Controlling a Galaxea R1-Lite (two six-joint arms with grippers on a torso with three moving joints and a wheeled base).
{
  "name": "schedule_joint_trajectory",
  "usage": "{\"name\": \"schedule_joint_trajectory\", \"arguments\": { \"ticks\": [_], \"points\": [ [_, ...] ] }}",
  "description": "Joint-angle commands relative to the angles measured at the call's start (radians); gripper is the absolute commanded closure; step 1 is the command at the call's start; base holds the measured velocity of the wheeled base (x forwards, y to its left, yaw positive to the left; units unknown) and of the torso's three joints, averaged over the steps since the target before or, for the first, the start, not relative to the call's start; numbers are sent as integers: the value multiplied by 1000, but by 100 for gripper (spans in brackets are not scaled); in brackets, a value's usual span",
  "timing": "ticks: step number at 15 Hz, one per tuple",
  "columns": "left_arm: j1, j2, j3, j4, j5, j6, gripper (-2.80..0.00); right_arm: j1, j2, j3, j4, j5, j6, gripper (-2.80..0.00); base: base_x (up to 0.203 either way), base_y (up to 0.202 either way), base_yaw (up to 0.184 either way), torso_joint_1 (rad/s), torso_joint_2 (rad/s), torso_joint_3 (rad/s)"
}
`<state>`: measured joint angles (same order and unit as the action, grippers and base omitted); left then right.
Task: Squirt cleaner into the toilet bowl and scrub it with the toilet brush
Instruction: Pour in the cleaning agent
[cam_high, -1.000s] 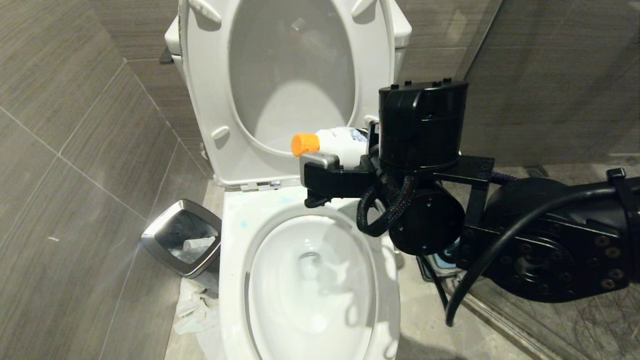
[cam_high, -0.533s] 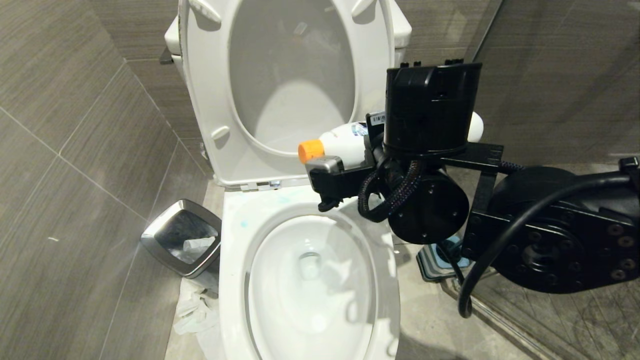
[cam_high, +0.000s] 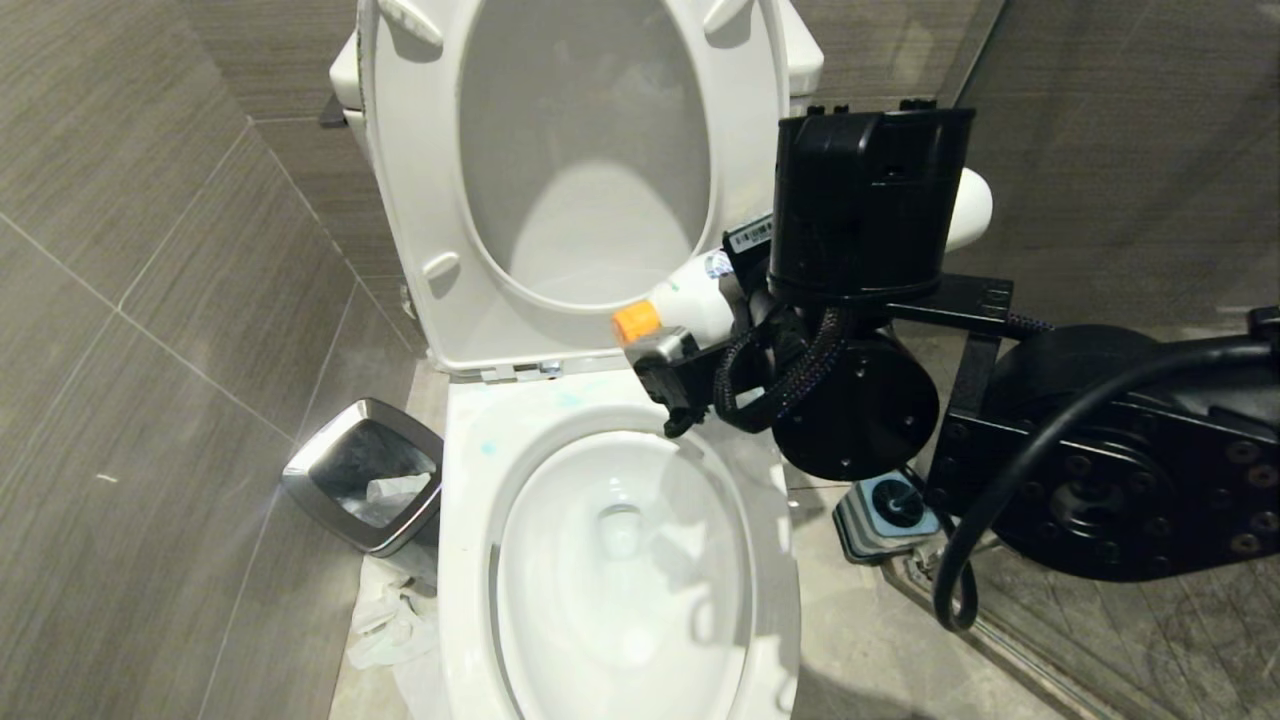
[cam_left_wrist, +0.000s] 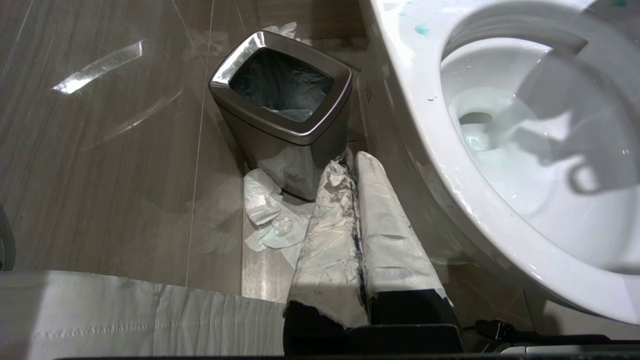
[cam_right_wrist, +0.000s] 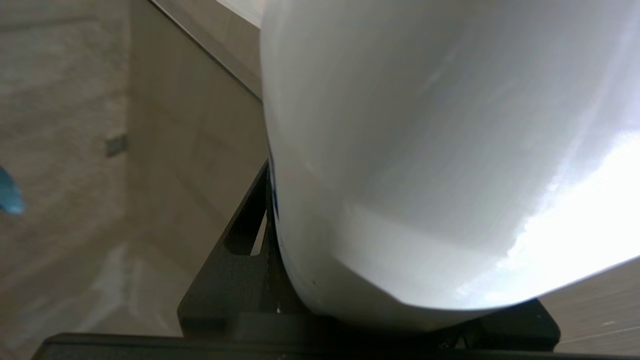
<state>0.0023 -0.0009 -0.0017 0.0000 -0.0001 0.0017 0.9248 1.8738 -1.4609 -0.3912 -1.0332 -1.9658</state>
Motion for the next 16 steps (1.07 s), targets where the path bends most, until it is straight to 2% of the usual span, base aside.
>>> {"name": "schedule_joint_trajectory", "arguments": {
  "ticks": [1,10,12,16],
  "points": [
    [1,1,0,0,0,0,0,10,-8,-17,-3,-5,-77,0,0,0,0,0,0,0],
    [1,1,2,0,0,0,0,85,22,-122,-11,-28,-369,0,0,0,0,0,0,0],
    [1,1,0,0,0,0,0,107,37,-127,-79,-67,-454,0,0,0,0,0,0,0],
    [1,1,0,0,0,0,0,131,73,-121,-287,-84,-684,0,0,0,0,0,0,0]
  ]
}}
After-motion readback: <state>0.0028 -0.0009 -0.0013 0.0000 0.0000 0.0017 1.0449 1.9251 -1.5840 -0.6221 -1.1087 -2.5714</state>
